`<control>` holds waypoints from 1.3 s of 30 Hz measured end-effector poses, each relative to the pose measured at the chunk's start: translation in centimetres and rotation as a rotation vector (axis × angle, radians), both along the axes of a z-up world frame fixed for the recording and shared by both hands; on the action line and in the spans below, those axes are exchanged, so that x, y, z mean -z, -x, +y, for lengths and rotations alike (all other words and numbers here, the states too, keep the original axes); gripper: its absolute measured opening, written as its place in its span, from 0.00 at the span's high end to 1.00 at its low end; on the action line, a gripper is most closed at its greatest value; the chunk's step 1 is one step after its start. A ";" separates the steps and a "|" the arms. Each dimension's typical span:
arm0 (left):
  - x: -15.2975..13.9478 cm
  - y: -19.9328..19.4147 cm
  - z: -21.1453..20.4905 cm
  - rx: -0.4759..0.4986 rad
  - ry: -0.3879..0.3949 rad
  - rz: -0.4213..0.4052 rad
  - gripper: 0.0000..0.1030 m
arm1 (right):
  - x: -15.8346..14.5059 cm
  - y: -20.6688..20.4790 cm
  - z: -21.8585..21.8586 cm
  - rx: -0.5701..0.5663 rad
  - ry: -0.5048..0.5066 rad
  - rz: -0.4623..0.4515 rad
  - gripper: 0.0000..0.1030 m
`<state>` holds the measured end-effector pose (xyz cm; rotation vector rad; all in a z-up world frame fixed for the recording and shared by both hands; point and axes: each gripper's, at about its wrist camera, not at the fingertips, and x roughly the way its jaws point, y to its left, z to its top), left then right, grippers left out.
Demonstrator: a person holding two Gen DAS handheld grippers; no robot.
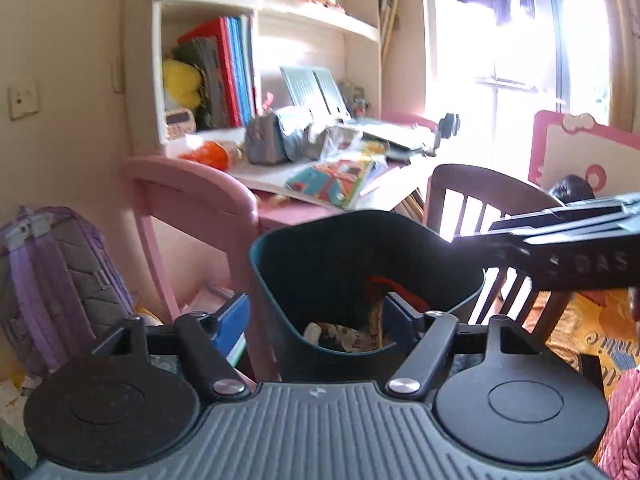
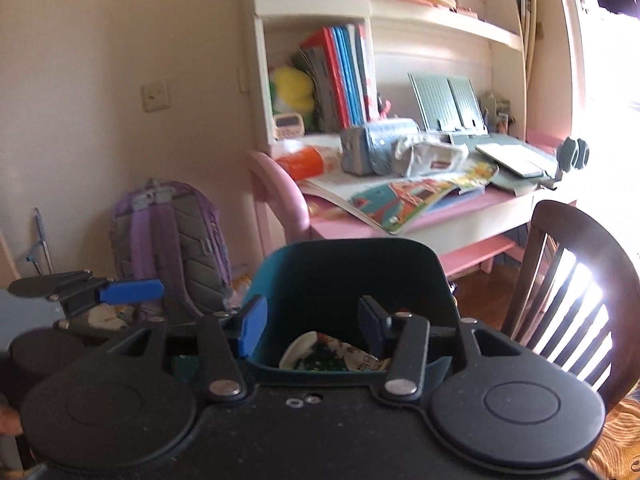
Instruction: Collect trash
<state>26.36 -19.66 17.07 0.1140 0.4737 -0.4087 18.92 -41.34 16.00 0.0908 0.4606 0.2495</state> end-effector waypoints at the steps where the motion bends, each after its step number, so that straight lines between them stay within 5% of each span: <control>1: -0.2 0.3 0.4 -0.007 0.005 -0.005 0.27 | -0.1 0.5 0.1 -0.007 -0.002 -0.007 0.50; 10: -1.2 2.8 3.6 -0.061 0.050 -0.015 0.20 | -0.1 4.5 0.9 -0.071 -0.015 -0.050 0.45; 17: -1.4 4.7 5.1 -0.090 0.081 -0.027 0.03 | 0.4 6.4 1.5 -0.116 -0.033 -0.067 0.43; 31: -1.1 5.2 5.3 -0.091 0.137 0.024 0.02 | 1.0 7.1 1.5 -0.137 -0.035 -0.068 0.41; 39: -1.3 5.8 4.1 -0.065 0.096 0.003 0.02 | 1.0 7.0 1.2 -0.133 -0.055 -0.068 0.40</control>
